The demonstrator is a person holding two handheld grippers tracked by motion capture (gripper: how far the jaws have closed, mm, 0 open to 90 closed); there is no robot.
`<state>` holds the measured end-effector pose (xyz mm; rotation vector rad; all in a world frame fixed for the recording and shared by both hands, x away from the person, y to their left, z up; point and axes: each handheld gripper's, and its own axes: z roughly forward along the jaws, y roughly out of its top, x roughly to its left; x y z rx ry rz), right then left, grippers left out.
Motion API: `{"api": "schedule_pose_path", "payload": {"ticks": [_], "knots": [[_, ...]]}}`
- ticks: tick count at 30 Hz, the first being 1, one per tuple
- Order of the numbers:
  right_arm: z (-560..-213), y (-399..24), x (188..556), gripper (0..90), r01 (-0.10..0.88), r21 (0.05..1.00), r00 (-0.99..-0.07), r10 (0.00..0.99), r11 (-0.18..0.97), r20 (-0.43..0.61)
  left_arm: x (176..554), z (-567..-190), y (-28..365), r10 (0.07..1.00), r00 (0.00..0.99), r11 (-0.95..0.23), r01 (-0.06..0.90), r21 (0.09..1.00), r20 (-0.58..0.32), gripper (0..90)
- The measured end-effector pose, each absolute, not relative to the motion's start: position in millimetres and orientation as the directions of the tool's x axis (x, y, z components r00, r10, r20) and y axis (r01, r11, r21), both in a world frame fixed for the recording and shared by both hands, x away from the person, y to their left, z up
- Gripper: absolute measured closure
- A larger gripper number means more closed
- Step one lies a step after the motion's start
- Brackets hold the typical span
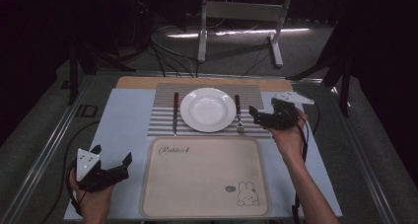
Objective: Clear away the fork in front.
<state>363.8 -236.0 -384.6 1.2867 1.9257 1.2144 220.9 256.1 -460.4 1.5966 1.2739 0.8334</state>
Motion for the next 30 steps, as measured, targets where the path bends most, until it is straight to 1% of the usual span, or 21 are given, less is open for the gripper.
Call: {"api": "schedule_pose_path", "payload": {"ticks": [15, 30], "knots": [[-384.8, -235.5, 392.2, 10.6, 0.468, 0.871, -0.373, 0.927, 0.152, 0.039, 220.9, -460.7, 257.4, 0.972, 0.233, -0.054, 0.363, 0.930, -0.035, 0.3], [-380.1, -234.6, 420.3, 10.6, 0.485, 0.865, -0.348, 0.936, 0.132, 0.052, 221.3, -460.7, 258.0, 0.972, 0.233, -0.053, 0.363, 0.930, -0.036, 0.3]]}}
